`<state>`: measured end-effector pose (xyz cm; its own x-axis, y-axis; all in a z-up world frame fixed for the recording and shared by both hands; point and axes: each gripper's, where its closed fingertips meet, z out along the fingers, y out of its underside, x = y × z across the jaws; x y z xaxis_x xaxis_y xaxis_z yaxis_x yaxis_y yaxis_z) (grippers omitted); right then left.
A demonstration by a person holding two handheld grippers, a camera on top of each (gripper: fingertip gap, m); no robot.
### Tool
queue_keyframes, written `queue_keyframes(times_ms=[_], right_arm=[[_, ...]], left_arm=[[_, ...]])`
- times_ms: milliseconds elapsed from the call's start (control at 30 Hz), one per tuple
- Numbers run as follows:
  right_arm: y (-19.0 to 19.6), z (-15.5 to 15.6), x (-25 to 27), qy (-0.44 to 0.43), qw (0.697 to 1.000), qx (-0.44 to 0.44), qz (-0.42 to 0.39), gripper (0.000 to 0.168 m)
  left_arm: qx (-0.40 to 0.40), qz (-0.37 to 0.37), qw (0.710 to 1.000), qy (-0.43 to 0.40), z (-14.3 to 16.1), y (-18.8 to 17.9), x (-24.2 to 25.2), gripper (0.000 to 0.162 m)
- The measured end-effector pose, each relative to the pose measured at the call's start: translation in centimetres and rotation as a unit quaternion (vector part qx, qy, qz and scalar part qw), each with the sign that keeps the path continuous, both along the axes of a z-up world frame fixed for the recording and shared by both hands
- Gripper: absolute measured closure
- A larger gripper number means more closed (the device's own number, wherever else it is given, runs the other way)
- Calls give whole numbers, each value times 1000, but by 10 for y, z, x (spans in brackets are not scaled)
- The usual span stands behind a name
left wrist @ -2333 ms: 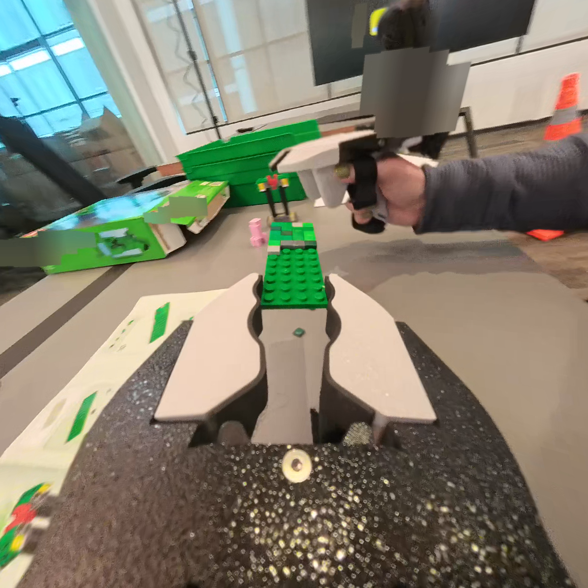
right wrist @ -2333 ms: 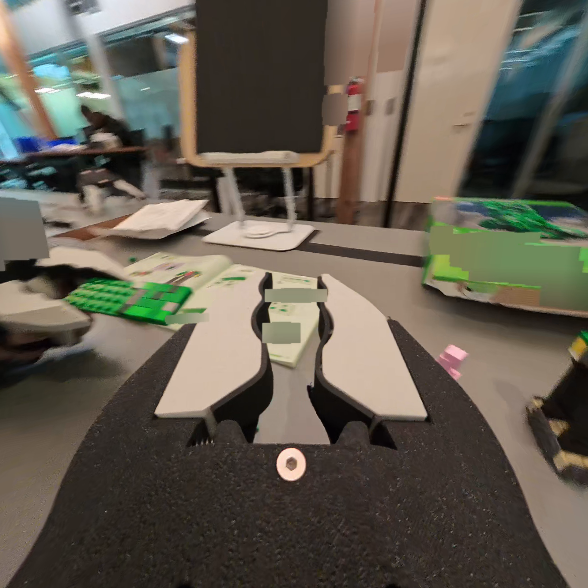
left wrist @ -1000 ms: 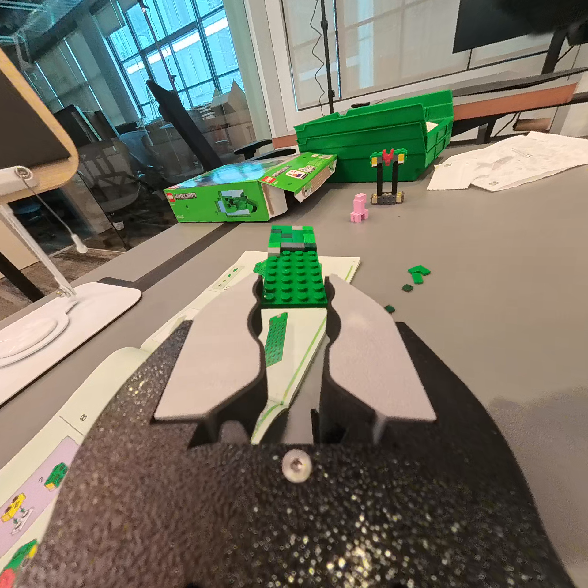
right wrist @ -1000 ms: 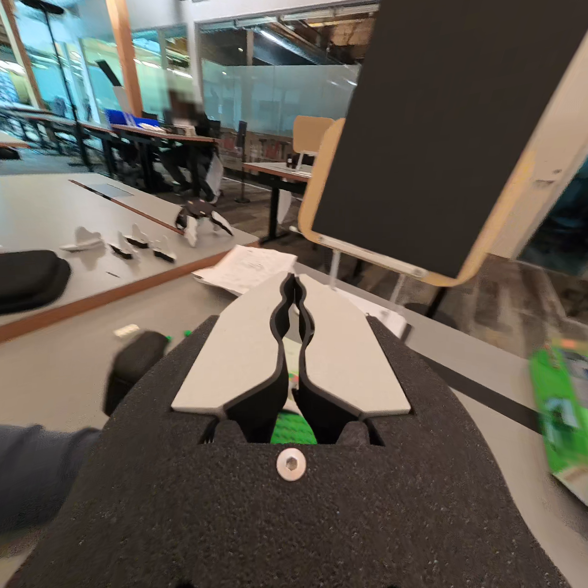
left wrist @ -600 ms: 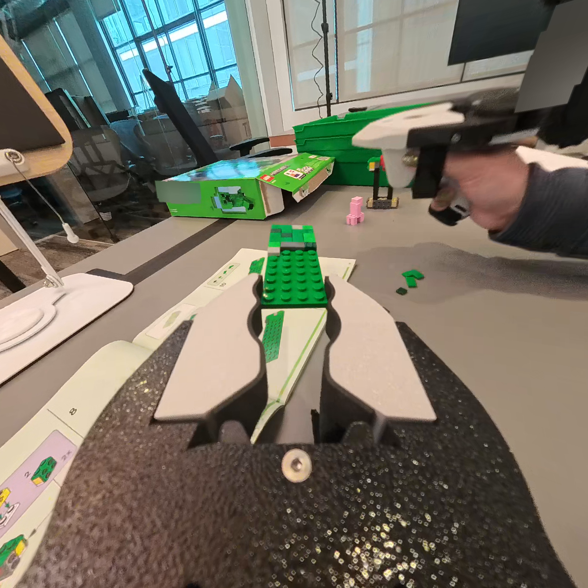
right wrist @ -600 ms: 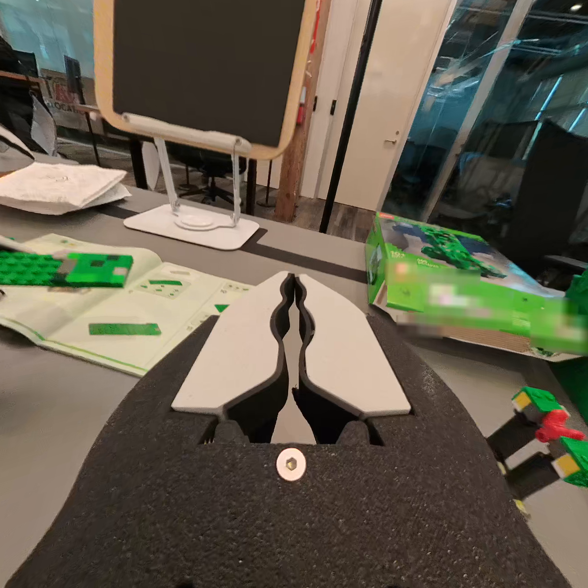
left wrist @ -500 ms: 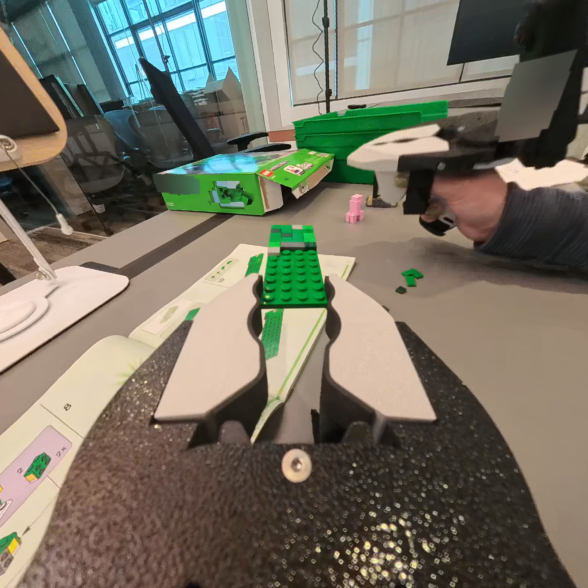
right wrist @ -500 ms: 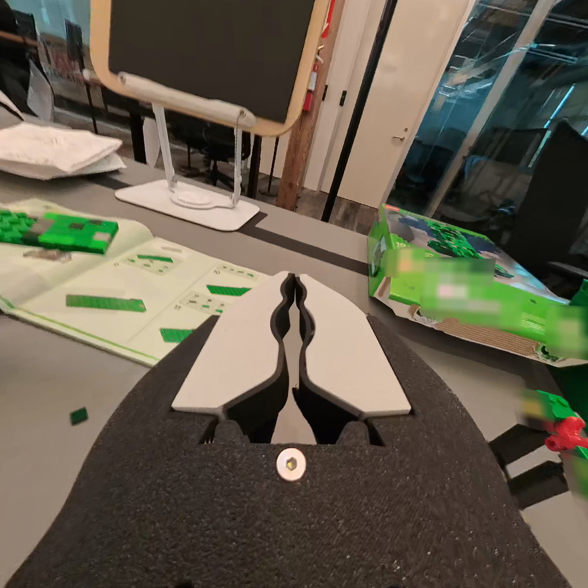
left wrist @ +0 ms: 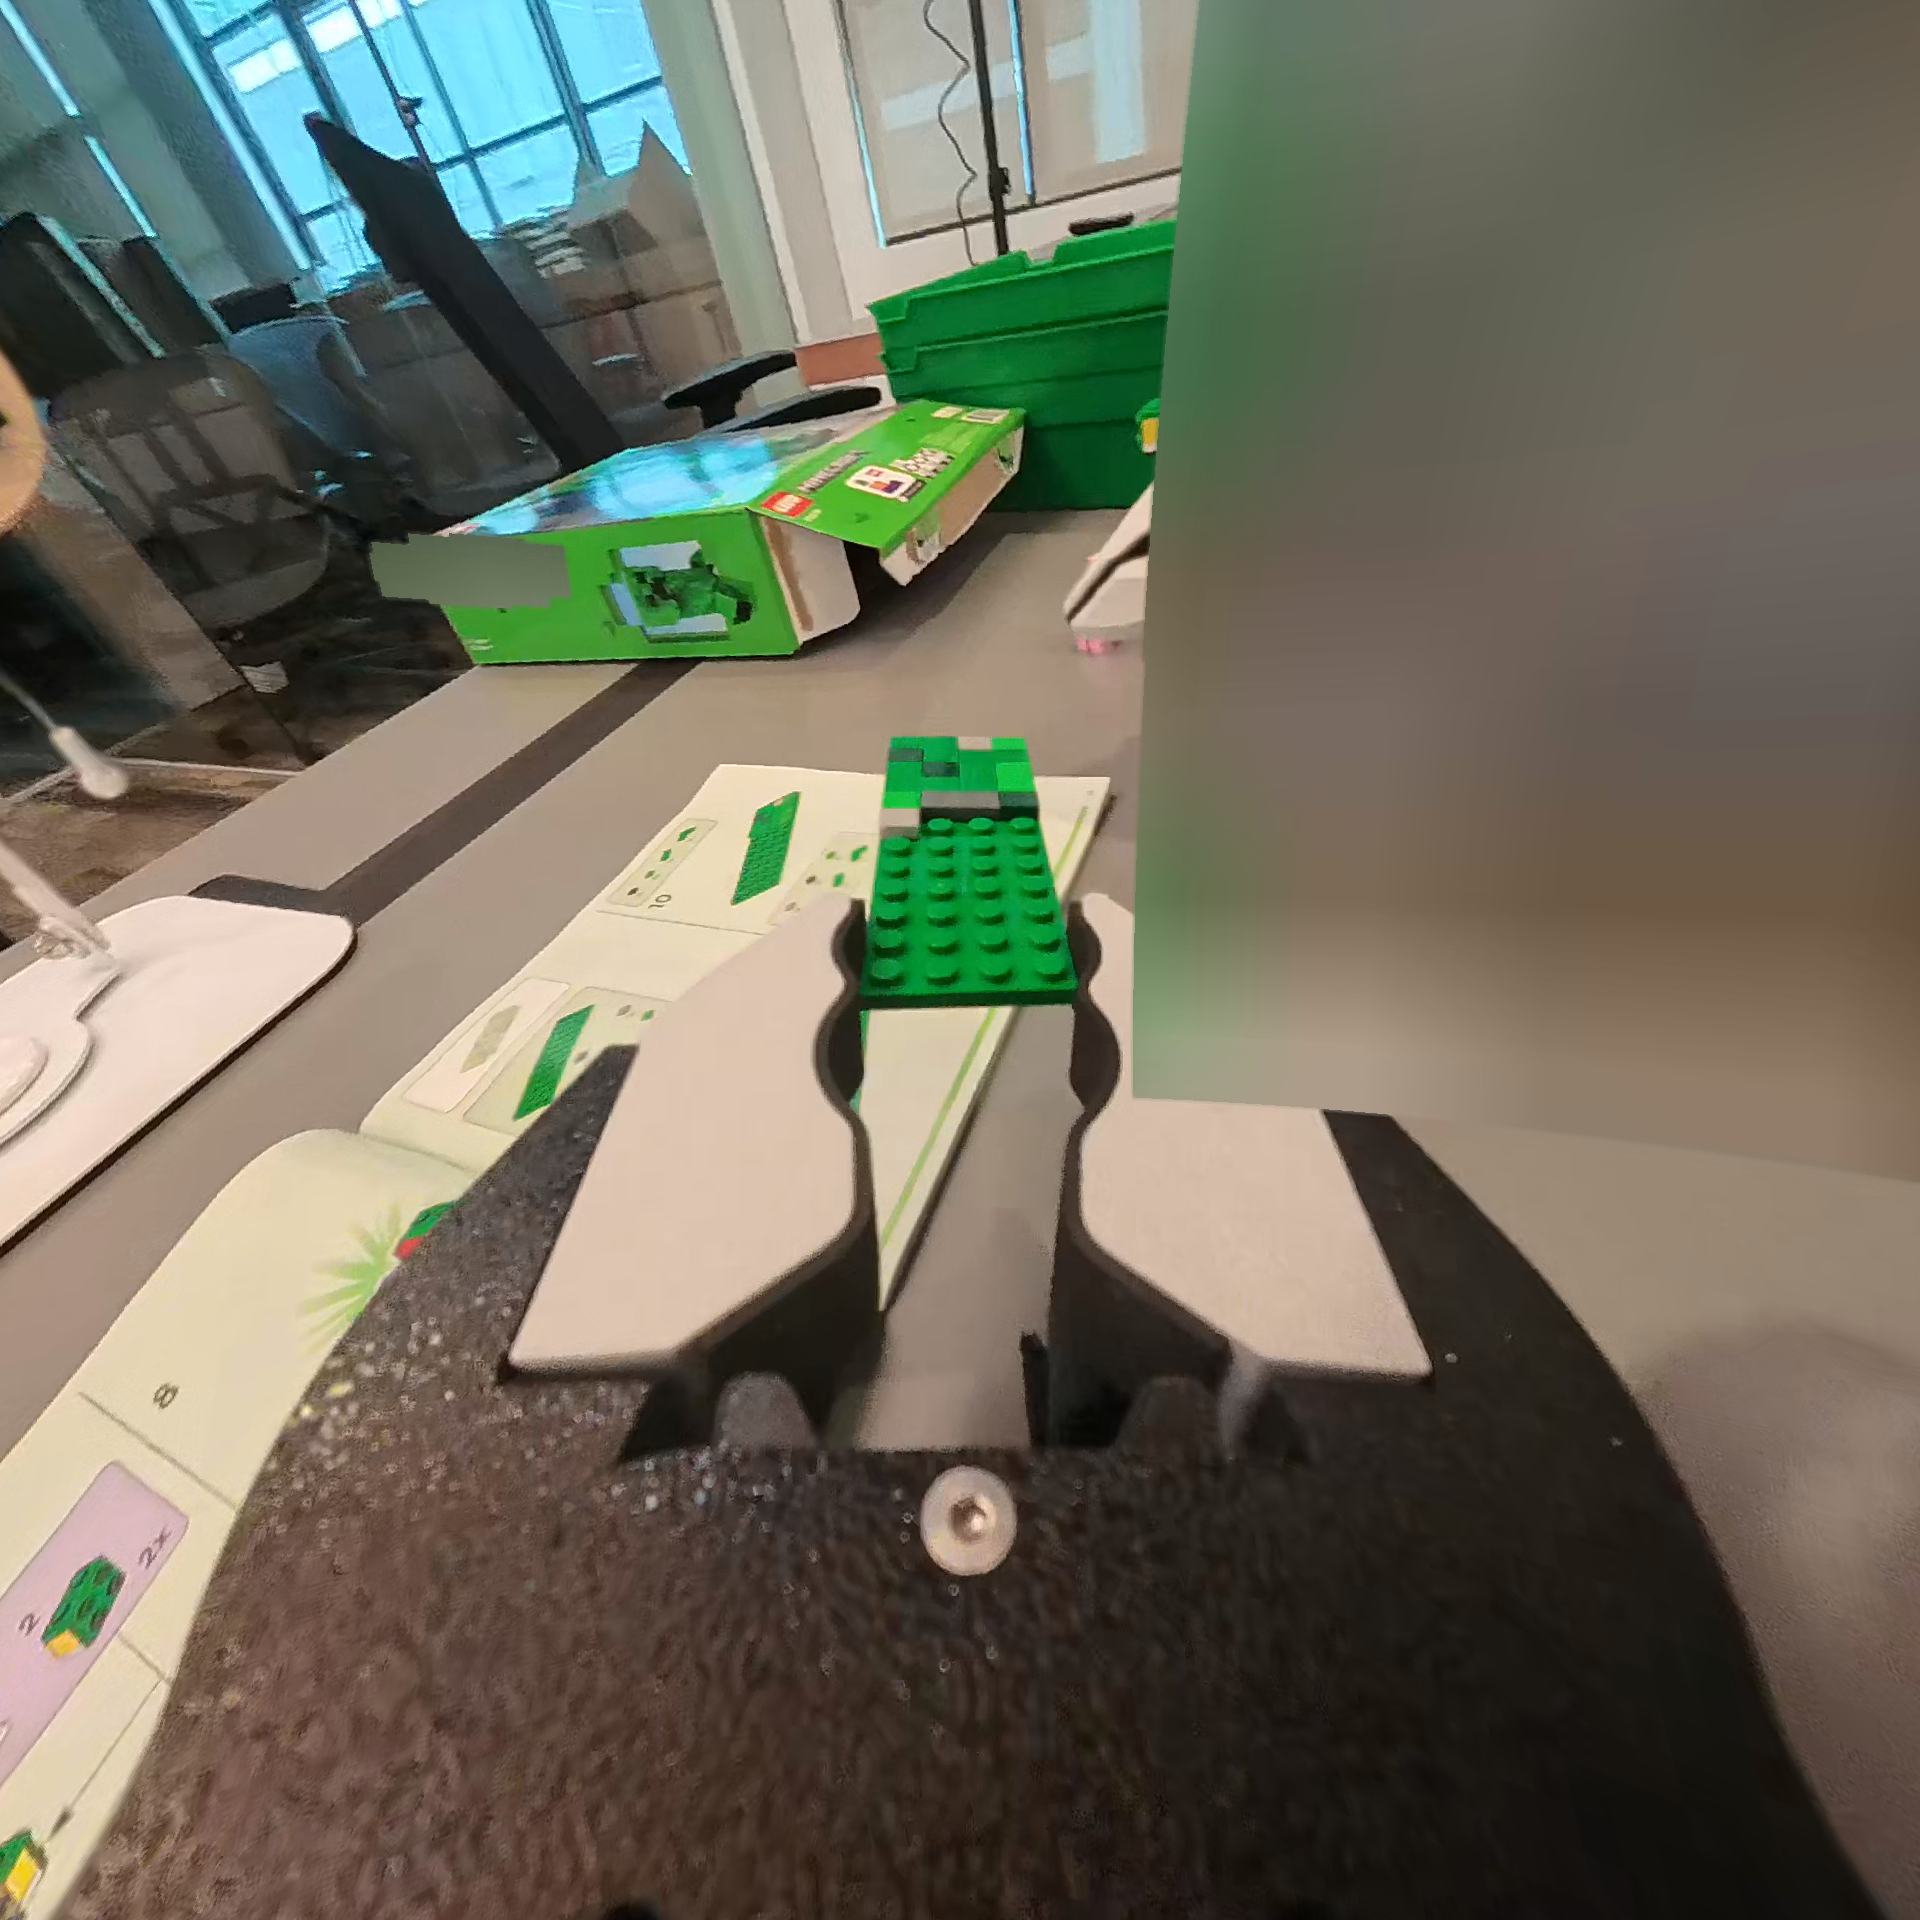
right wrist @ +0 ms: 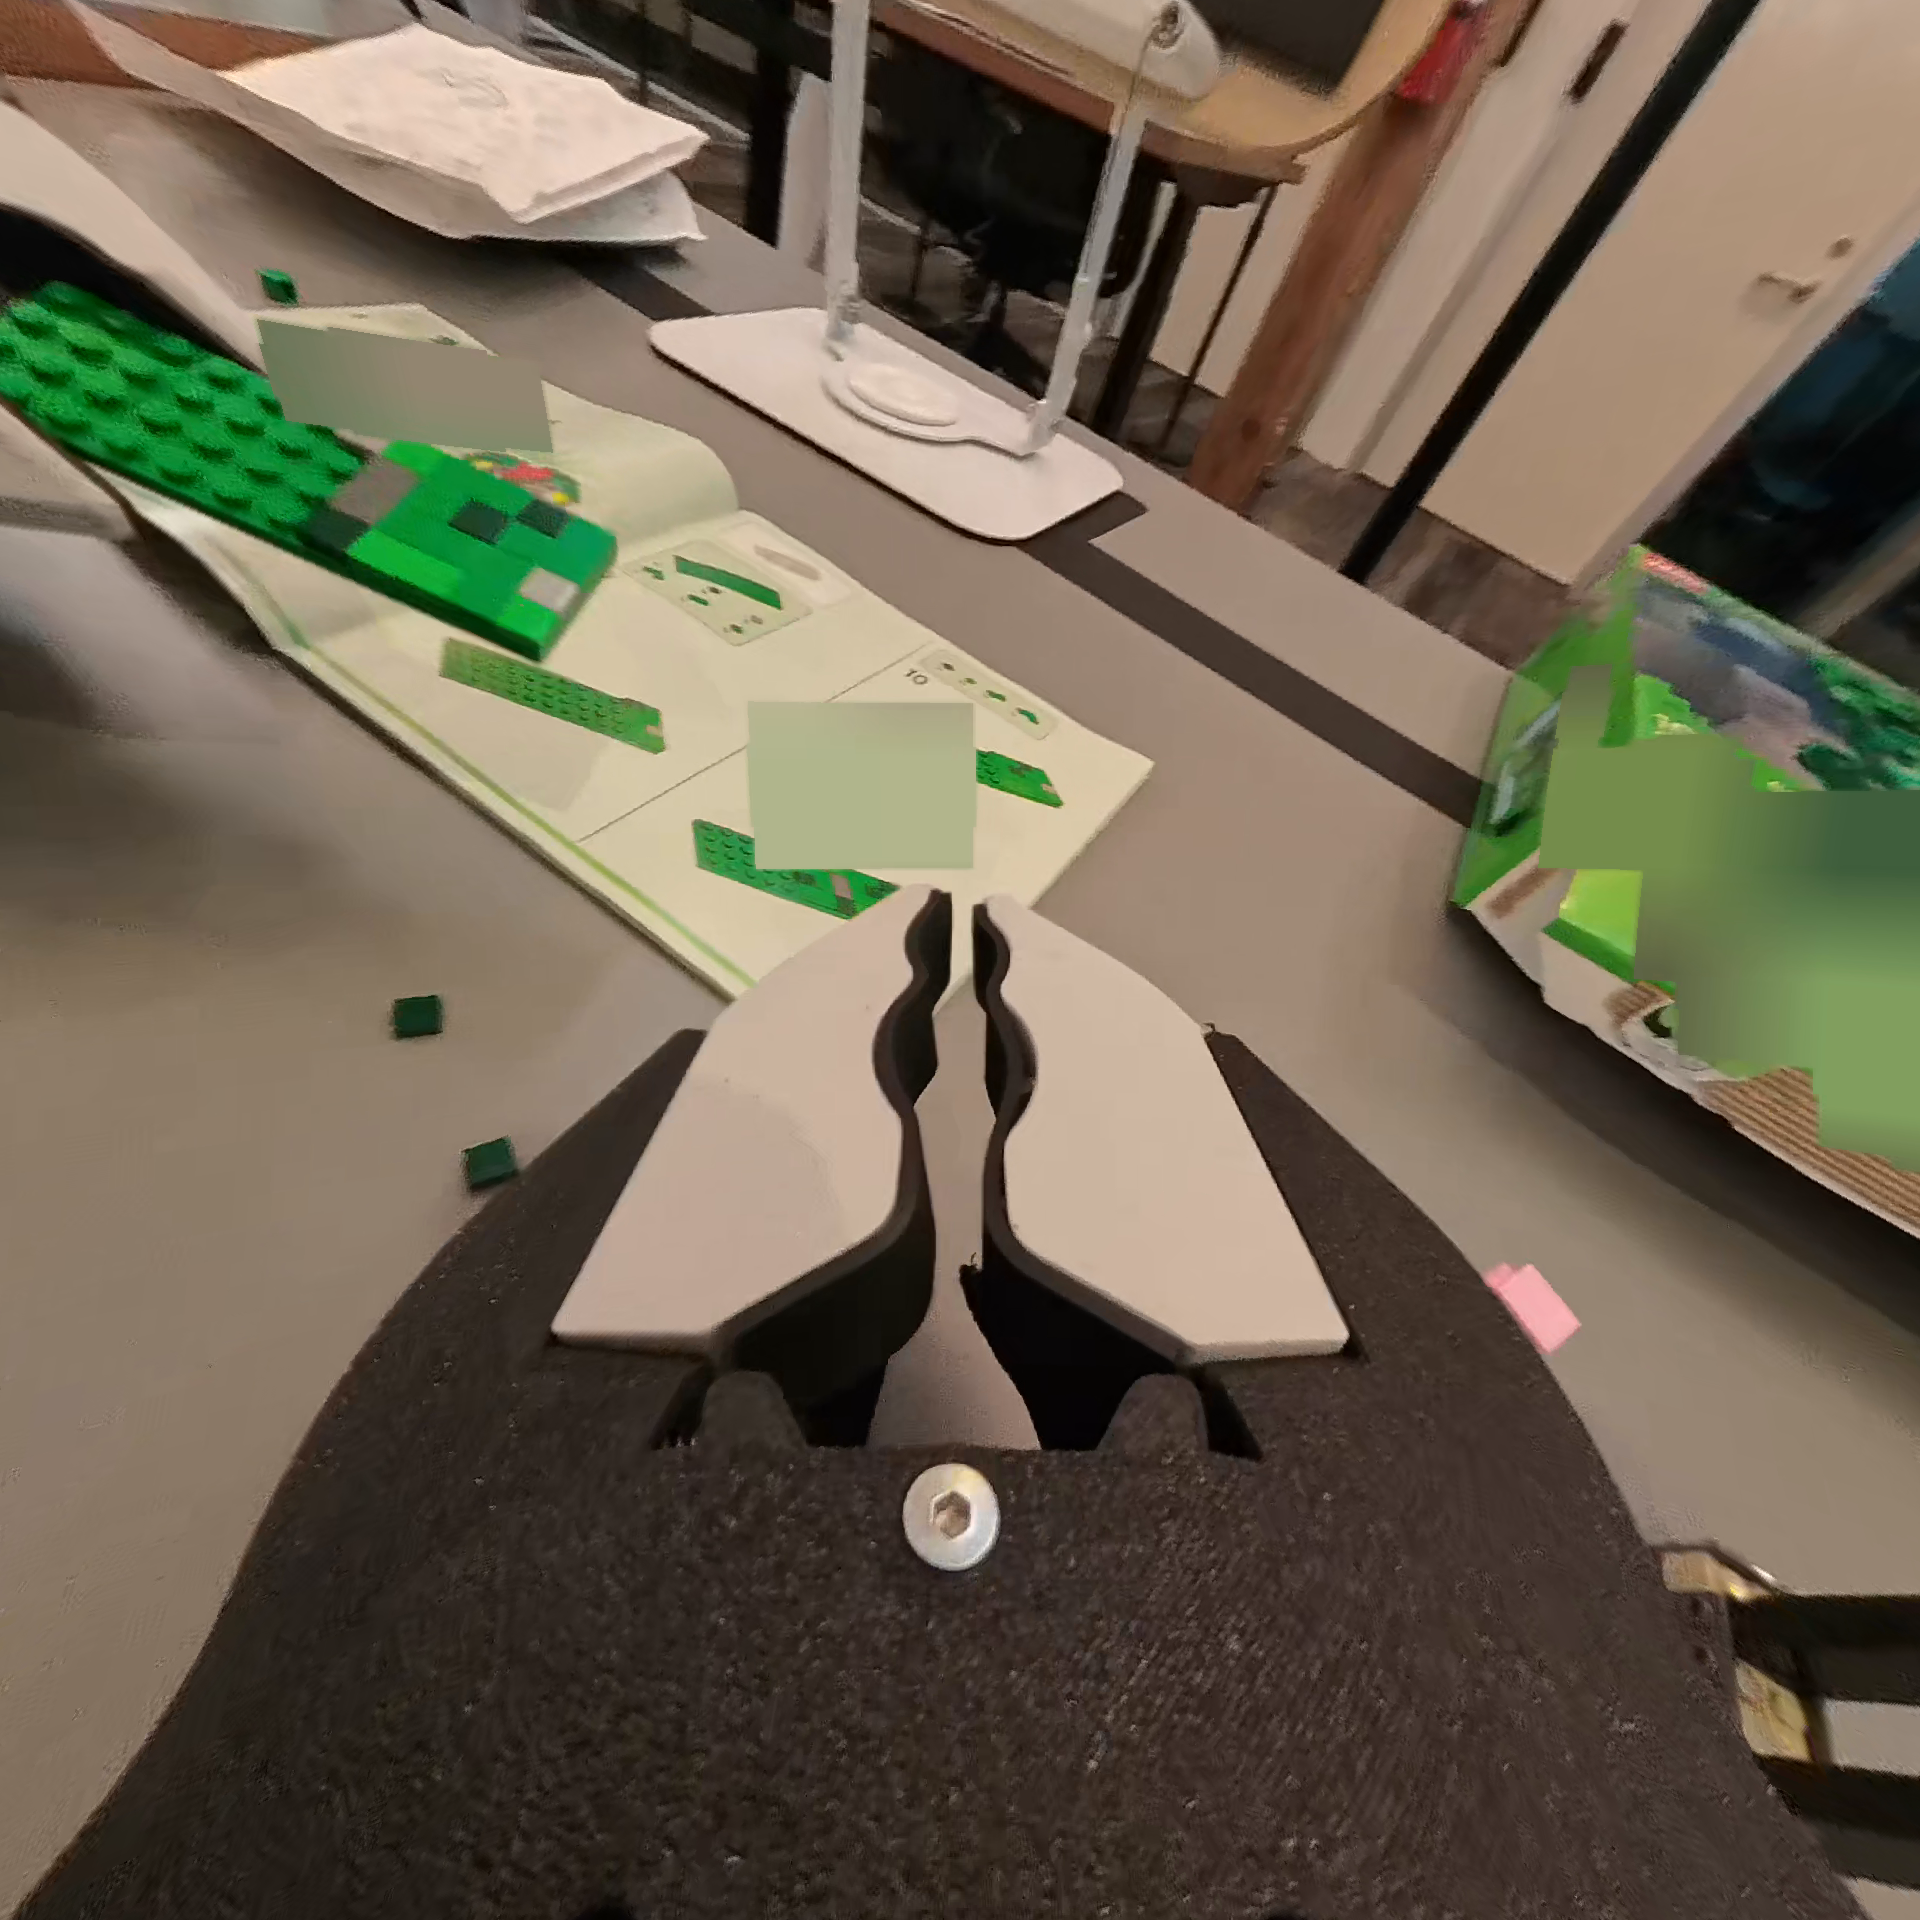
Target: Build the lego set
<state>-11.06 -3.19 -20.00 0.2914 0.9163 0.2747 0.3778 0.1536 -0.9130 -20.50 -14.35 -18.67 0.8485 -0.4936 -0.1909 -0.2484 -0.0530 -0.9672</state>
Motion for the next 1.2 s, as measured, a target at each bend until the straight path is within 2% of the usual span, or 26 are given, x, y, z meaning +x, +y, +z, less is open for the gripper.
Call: queue_keyframes(times_ms=[233,367,700,900,1000,1100,1200], right_arm=[[6,-1,9,-5,1000,26,-9,163],[11,2,11,4,997,69,-34,165],[10,2,11,4,997,73,-31,168],[-15,-8,13,-28,997,-28,63,158],[-29,-12,23,-52,994,-59,78,156],[-49,-30,37,-113,983,-117,79,152],[-65,-41,42,-137,979,-132,75,153]], left_arm=[[-10,-44,998,32,-8,-6,18,126],[-12,-48,998,34,-9,-6,19,126],[-19,-48,998,41,-12,-6,20,126],[-22,-21,999,25,-9,-2,11,126],[-21,-20,999,24,-9,-2,11,126],[-21,-21,999,22,-8,-2,11,126],[-22,-23,999,18,-8,-2,11,126]])
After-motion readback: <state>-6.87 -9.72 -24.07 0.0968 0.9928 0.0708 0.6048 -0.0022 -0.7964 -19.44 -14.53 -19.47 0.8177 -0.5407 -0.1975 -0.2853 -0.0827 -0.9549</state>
